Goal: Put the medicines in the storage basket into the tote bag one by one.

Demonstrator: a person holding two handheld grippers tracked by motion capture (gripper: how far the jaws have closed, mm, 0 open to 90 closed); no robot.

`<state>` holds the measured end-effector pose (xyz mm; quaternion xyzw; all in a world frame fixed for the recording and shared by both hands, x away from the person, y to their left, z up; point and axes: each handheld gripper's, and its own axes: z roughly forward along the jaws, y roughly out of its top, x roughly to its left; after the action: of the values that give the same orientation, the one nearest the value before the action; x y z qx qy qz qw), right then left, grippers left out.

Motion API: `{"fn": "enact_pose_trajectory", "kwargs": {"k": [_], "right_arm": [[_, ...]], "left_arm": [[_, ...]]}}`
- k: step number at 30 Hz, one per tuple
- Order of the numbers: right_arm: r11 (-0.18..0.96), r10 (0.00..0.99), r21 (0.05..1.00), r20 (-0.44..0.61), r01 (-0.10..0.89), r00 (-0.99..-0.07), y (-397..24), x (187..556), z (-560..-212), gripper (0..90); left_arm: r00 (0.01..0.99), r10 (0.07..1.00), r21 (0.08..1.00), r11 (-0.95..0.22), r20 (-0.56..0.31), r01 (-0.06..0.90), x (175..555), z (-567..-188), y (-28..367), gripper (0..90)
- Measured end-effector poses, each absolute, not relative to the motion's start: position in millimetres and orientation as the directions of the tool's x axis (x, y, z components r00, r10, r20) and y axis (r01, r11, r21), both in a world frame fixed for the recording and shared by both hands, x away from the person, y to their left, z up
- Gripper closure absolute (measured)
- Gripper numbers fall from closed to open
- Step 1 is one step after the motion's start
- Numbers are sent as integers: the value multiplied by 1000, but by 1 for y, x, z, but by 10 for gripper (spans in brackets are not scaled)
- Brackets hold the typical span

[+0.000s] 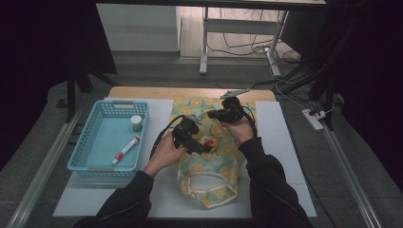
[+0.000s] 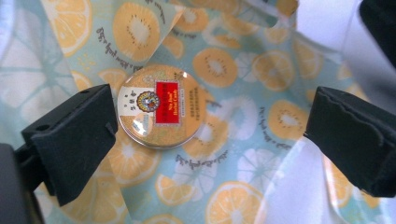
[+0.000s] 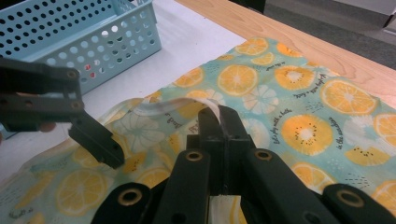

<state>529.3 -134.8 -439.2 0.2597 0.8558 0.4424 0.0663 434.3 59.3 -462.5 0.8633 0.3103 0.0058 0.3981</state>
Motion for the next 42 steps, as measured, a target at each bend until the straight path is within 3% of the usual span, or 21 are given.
{"fn": "enact_pose_trajectory", "kwargs": {"k": [19,42], "right_arm": [[479,489,793,115,377,-865,-138,524,-440,900],[479,488,794,115,375,-865,-137,520,-441,900]], "left_arm": [[812,512,720,-447,-280,530,416,-447,100,0],[737,626,728,-376,-256,573,393,-439,172,0]]}}
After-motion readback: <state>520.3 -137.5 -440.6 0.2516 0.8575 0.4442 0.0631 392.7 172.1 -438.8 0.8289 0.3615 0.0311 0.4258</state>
